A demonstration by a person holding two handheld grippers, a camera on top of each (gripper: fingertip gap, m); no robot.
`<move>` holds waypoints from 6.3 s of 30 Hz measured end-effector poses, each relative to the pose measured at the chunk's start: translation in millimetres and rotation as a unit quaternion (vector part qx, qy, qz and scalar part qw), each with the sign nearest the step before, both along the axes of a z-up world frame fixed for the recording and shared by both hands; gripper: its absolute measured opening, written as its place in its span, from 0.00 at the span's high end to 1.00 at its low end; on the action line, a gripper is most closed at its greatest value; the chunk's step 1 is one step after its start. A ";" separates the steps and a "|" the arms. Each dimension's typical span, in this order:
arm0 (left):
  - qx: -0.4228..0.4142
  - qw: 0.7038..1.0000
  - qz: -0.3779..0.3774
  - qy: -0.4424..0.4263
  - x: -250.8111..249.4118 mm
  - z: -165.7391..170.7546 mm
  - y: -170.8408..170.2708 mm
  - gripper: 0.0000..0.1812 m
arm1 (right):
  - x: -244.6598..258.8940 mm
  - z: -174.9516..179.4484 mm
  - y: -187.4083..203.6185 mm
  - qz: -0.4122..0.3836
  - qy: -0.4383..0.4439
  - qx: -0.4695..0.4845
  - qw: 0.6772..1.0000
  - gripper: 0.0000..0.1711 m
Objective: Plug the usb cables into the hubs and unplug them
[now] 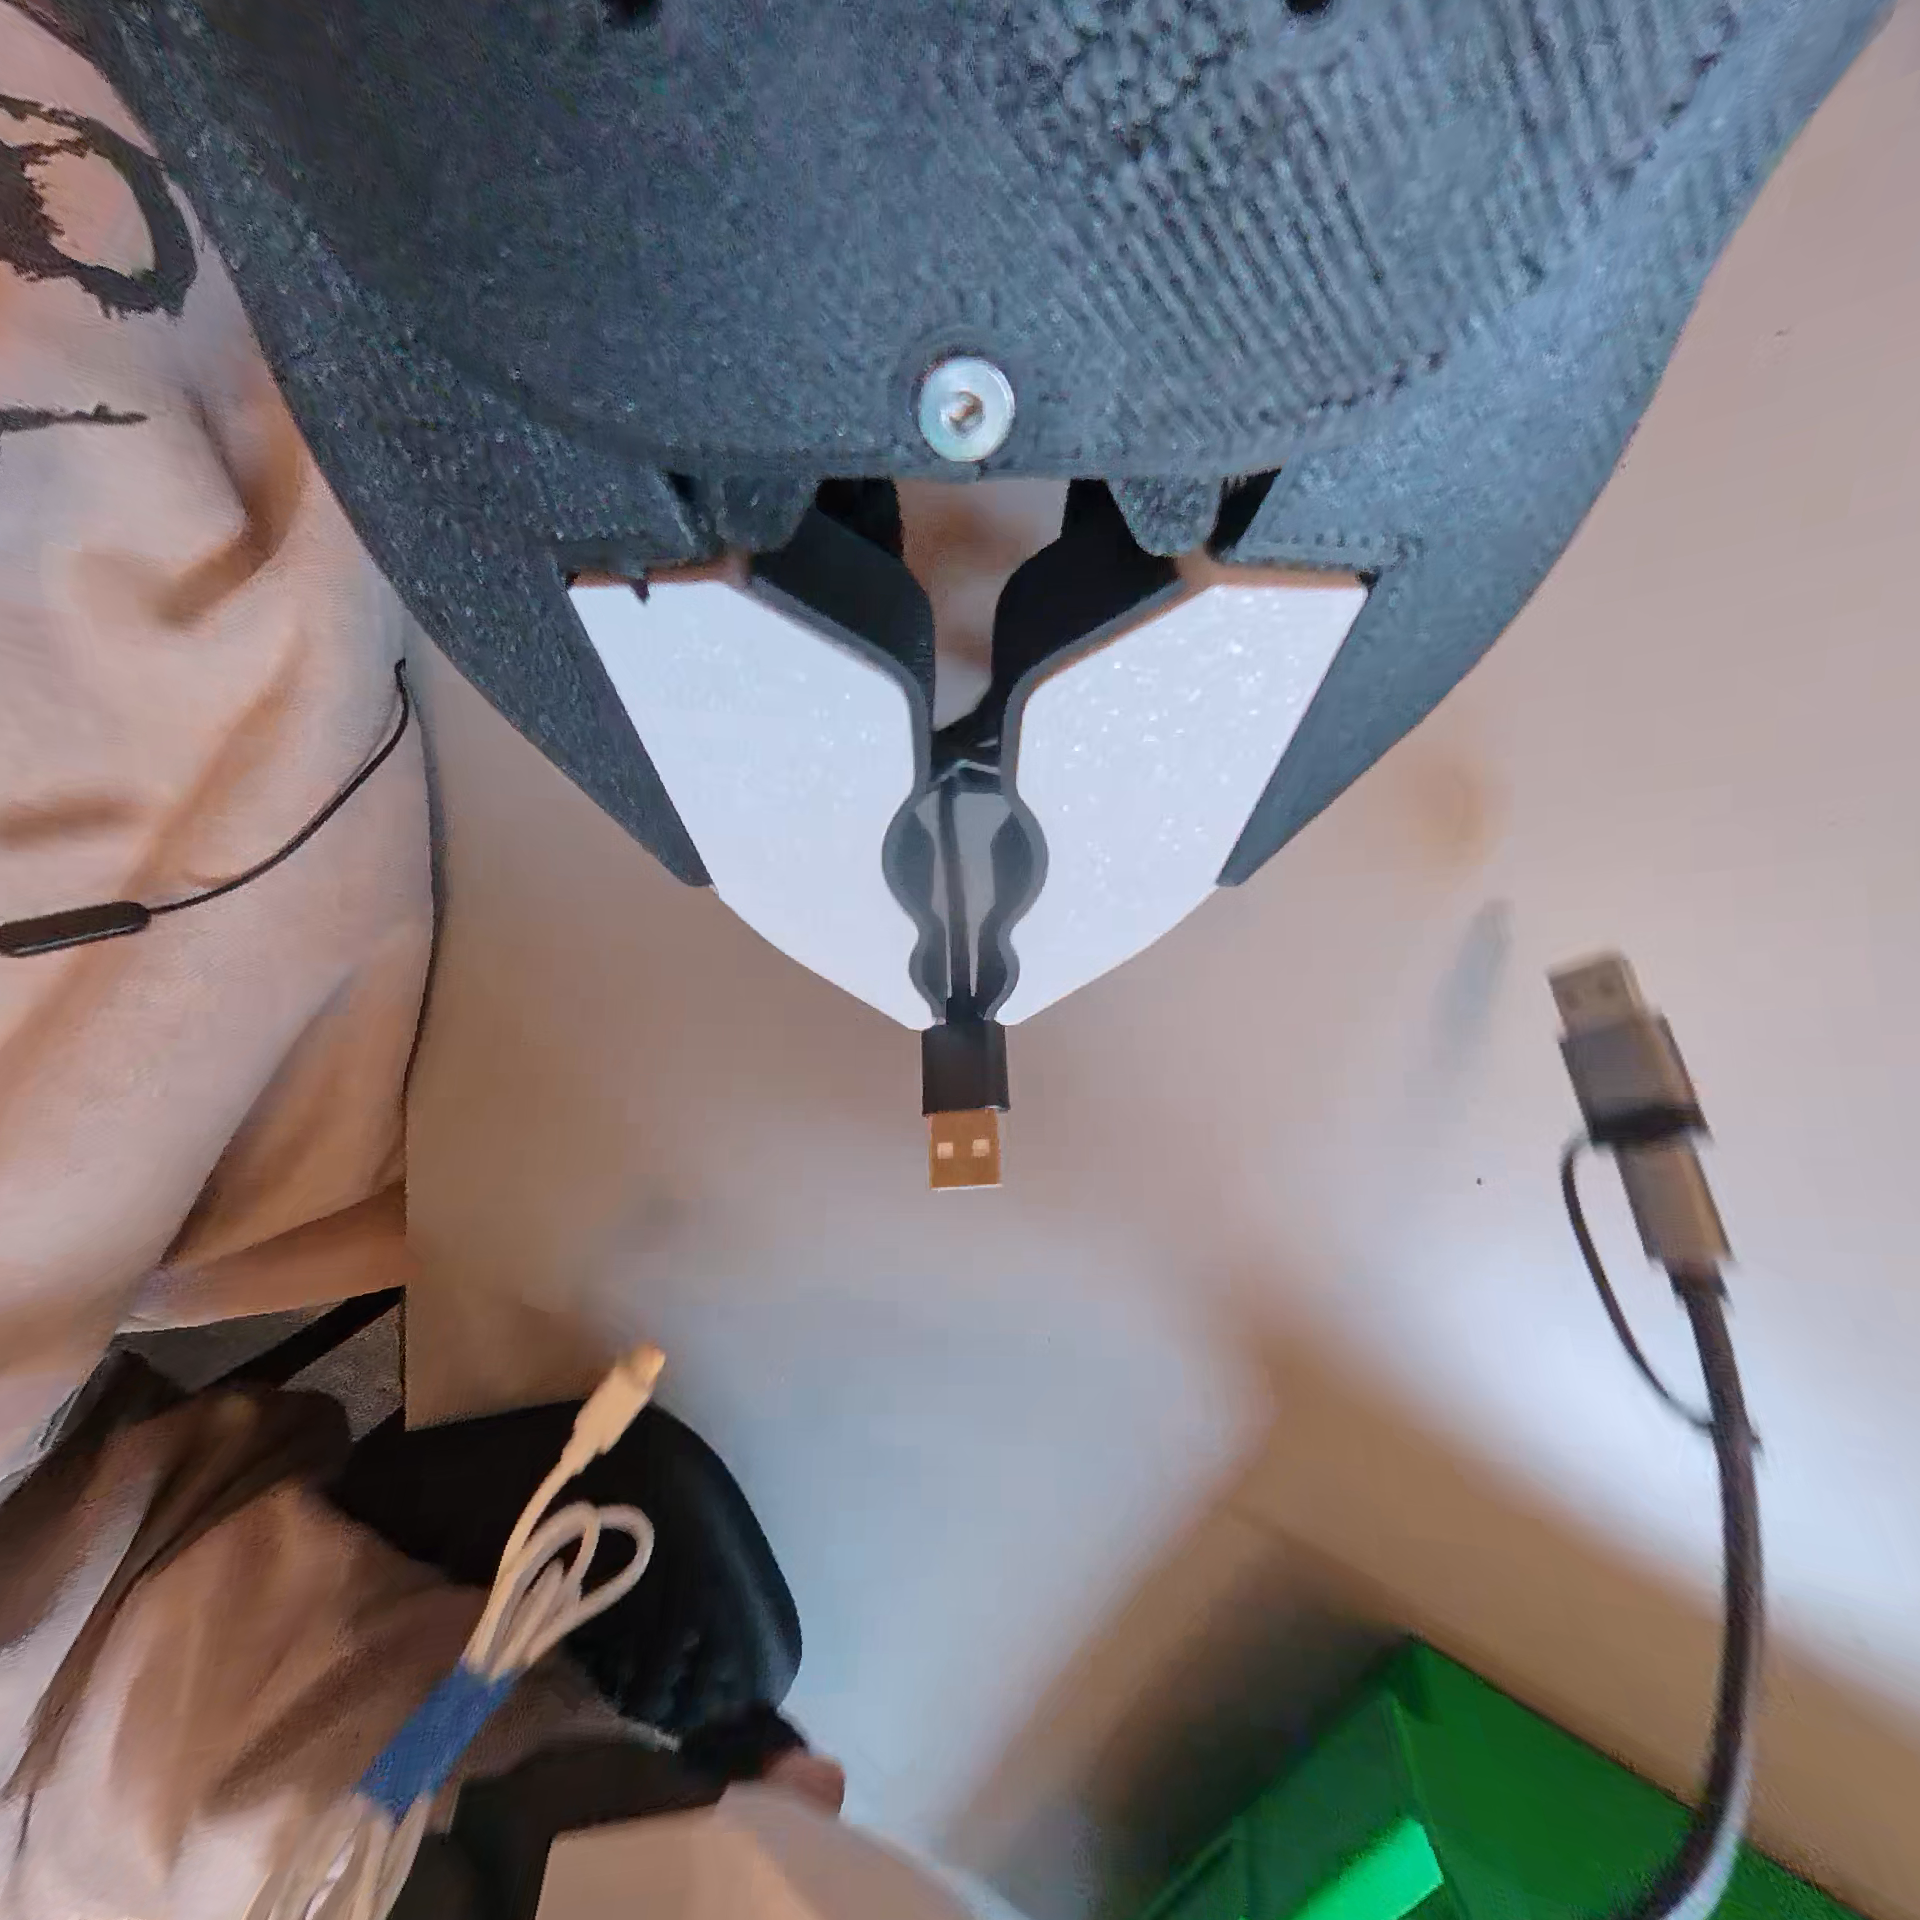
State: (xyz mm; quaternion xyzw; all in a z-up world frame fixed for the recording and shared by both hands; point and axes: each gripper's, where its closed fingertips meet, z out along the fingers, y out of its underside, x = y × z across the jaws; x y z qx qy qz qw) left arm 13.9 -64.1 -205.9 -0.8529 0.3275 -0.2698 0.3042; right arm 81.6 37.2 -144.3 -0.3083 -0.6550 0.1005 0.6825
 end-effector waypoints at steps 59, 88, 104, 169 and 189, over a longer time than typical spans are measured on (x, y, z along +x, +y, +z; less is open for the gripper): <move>-0.144 0.987 -0.048 -0.056 49.4 20.5 46.2 0.97 | -21.0 -26.1 -51.6 0.028 -0.050 0.168 0.984 0.88; -0.241 0.962 0.003 -0.131 46.1 18.9 3.5 0.97 | -32.3 -42.5 -40.3 0.047 -0.133 0.259 0.956 0.94; -0.144 0.981 -0.015 -0.128 41.9 30.4 14.6 0.97 | -34.3 -36.1 -32.9 0.004 -0.117 0.183 0.976 0.93; 0.348 0.881 0.306 -0.091 -139.5 57.1 16.8 0.81 | -40.2 -19.5 324.4 -0.279 -0.506 -0.064 0.813 0.86; 0.374 0.883 0.278 -0.060 -134.4 52.3 17.6 0.93 | 11.4 5.4 296.6 -0.247 -0.491 -0.013 0.835 0.93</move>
